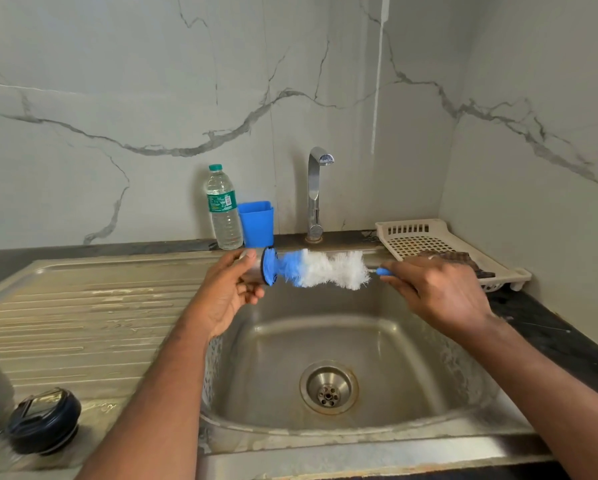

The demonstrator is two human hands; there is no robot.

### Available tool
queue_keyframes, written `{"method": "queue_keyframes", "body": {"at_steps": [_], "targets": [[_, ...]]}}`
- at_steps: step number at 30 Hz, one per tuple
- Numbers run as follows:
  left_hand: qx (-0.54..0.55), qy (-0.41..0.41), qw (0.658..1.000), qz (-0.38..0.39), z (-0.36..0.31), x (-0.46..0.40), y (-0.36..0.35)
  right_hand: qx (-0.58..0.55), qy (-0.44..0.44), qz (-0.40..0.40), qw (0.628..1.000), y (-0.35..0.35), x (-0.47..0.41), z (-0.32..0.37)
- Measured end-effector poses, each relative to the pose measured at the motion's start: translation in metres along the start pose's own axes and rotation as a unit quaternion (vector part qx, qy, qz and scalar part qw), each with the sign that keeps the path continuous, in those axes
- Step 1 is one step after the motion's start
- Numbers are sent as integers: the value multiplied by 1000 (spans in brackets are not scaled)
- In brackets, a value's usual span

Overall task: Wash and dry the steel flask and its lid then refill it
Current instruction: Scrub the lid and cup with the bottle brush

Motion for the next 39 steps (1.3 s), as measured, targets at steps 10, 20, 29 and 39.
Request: {"method": "queue_keyframes", "body": {"at_steps": [10, 20, 29, 39], "targets": [[66, -55, 996, 17, -6, -3, 6, -146, -69, 167, 973, -42, 4, -2], [35, -37, 999, 8, -1, -2, 6, -217, -65, 231, 946, -53, 6, 3], [-90, 5, 996, -29, 5, 2, 8, 49, 40, -63, 996, 13, -6, 15], [1, -13, 1000, 13, -1, 2, -1, 21, -21, 19, 999, -9, -2, -4]]}}
Point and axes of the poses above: each hand's wrist, its own x-axis away from the middle knuckle, its own y-axis out of the back of the hand, z = x × y, the point moved 9 cm from there along -x, towards the middle knuckle, and after that the axes turned 6 degrees about z, right-handed, at the moved point
